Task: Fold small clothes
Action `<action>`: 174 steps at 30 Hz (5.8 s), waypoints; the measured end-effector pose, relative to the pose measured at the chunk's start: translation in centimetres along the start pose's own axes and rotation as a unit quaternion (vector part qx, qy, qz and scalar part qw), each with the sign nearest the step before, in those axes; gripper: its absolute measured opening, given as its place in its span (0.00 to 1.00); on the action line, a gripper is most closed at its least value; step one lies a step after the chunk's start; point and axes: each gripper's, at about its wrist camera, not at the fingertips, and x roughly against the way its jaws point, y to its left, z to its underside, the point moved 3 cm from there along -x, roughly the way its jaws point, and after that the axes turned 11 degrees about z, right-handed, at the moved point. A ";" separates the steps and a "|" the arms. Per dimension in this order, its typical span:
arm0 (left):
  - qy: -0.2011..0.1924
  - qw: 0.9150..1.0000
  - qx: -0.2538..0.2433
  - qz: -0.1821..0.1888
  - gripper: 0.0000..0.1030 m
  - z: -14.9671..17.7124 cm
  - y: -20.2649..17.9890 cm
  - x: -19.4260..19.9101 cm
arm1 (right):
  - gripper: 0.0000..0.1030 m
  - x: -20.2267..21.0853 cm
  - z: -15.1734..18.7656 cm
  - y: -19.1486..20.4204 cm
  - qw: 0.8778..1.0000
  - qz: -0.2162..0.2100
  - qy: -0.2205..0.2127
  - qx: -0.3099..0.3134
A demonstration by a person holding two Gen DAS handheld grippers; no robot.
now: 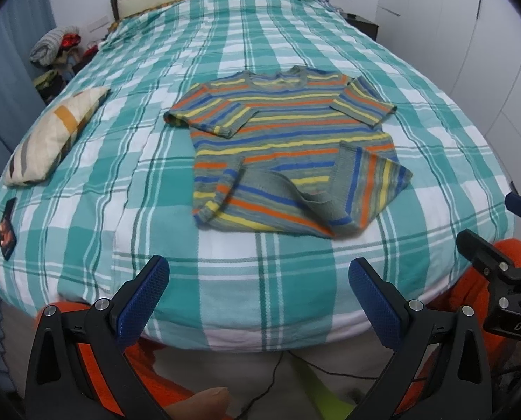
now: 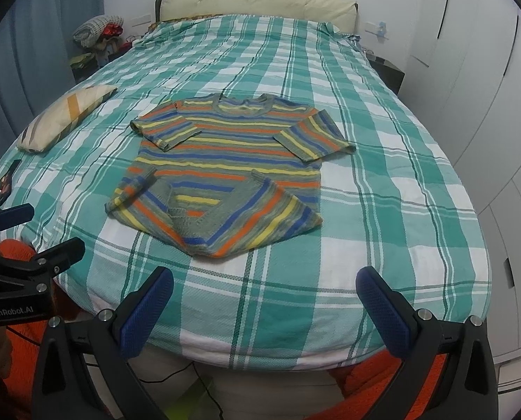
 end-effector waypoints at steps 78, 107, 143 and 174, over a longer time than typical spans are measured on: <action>0.011 1.000 0.022 -0.014 0.99 0.6 1.6 -0.2 | 1.00 -0.5 0.7 1.7 1.000 -0.005 0.009 0.022; 0.067 0.989 -0.115 0.069 0.93 -7.8 7.4 -13.9 | 0.97 -15.7 -7.3 -1.8 0.983 -0.164 0.030 0.076; 0.152 0.973 0.068 0.160 0.62 7.0 11.4 -11.2 | 0.52 -18.6 6.4 -8.9 0.930 -0.285 0.230 -0.025; 0.165 0.970 0.102 0.149 0.02 8.3 13.0 -9.8 | 0.04 -20.2 7.9 -7.7 0.920 -0.269 0.277 -0.058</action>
